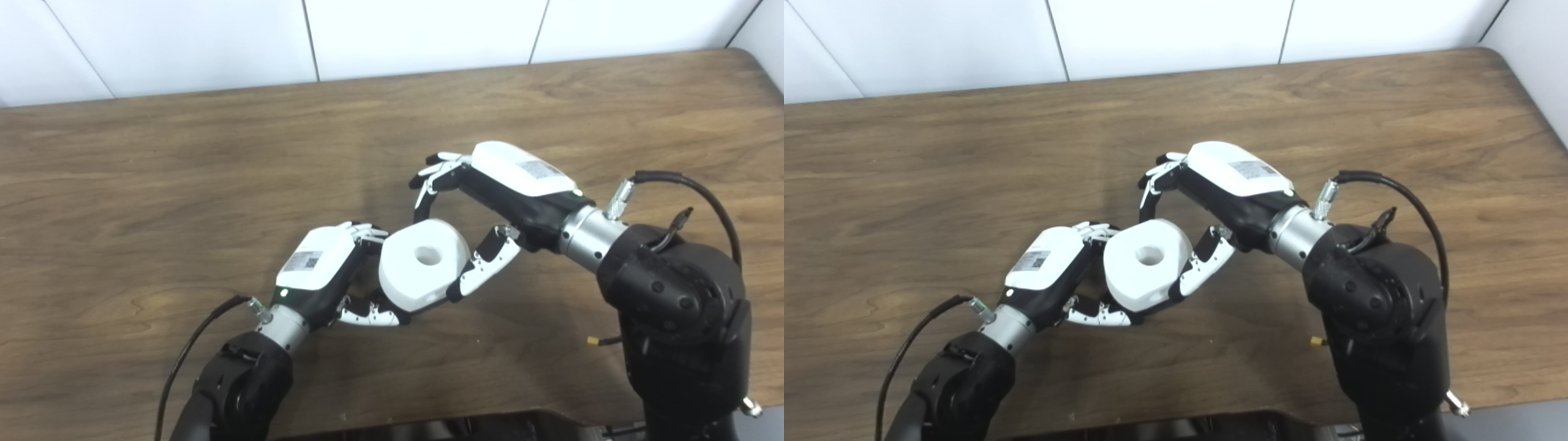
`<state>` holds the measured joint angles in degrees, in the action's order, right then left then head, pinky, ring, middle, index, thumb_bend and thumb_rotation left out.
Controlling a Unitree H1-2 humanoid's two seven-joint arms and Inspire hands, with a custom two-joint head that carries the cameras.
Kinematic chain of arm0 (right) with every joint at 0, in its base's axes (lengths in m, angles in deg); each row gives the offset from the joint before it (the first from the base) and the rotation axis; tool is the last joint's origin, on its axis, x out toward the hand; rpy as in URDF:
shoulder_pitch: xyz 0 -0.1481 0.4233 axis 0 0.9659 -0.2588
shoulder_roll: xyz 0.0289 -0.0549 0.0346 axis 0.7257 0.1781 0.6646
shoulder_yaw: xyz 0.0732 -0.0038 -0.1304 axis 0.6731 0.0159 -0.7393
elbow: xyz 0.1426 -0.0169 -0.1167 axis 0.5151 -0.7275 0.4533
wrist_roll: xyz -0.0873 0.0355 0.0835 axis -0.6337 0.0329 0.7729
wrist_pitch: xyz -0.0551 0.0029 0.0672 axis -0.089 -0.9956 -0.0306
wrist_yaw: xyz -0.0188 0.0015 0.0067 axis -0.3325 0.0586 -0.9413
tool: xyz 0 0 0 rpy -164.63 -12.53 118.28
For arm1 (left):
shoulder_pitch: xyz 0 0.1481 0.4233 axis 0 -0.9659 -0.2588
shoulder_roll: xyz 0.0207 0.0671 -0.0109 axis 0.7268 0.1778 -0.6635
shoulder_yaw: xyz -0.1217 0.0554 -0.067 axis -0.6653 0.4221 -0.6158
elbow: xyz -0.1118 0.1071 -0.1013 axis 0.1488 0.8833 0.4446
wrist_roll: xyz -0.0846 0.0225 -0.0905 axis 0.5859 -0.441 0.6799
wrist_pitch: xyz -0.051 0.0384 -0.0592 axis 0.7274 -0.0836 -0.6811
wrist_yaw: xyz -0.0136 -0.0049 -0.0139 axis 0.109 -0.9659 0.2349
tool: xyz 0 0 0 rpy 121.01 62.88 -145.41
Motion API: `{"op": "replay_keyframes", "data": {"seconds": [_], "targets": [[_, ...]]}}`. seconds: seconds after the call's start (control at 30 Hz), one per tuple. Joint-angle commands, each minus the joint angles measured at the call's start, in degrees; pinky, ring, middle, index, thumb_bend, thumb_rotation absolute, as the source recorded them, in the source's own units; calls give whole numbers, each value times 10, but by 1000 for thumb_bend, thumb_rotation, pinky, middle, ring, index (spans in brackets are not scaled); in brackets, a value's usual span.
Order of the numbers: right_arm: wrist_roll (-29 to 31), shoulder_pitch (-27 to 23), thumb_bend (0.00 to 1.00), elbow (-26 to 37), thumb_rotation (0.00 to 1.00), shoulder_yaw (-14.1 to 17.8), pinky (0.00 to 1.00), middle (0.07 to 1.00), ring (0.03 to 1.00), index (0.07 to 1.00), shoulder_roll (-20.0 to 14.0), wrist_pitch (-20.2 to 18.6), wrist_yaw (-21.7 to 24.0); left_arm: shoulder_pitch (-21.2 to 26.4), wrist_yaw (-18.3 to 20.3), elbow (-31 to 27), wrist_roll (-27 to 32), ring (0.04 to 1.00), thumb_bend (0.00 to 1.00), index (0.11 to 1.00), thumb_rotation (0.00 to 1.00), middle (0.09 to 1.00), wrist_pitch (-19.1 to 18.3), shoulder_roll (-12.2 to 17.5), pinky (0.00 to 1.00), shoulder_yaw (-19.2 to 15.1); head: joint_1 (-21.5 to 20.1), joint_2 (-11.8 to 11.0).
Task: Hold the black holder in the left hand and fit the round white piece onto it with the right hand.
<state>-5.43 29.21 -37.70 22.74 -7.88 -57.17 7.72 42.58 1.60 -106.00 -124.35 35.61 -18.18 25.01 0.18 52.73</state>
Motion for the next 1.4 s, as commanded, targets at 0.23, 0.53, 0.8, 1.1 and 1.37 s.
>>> {"op": "replay_keyframes", "data": {"seconds": [0.23, 0.53, 0.8, 1.1, 1.37], "targets": [[5, -3, 522, -6, 141, -15, 946, 828, 945, 483, -1, 31, -45, 9, 3, -10, 0, 861, 522, 487, 54, 797, 1, -1, 915, 5, 0, 1], [12, 1, 522, -15, 141, -18, 939, 826, 941, 483, -1, 30, -64, 11, 7, -13, -1, 865, 522, 487, 55, 799, -1, -1, 914, 5, -1, 4], [11, 6, 522, -24, 142, -29, 911, 825, 931, 483, -2, 40, -74, 11, 9, -15, 0, 869, 522, 487, 54, 799, -3, -2, 914, 3, -3, 6], [14, 13, 522, -30, 142, -37, 897, 827, 929, 483, -3, 42, -84, 12, 6, -15, 3, 867, 522, 487, 54, 795, 1, -2, 910, 2, -8, 9], [17, 16, 522, -30, 141, -39, 895, 823, 926, 484, -5, 38, -84, 12, 10, -17, 6, 870, 521, 487, 54, 798, -4, -2, 922, 0, -11, 11]]}}
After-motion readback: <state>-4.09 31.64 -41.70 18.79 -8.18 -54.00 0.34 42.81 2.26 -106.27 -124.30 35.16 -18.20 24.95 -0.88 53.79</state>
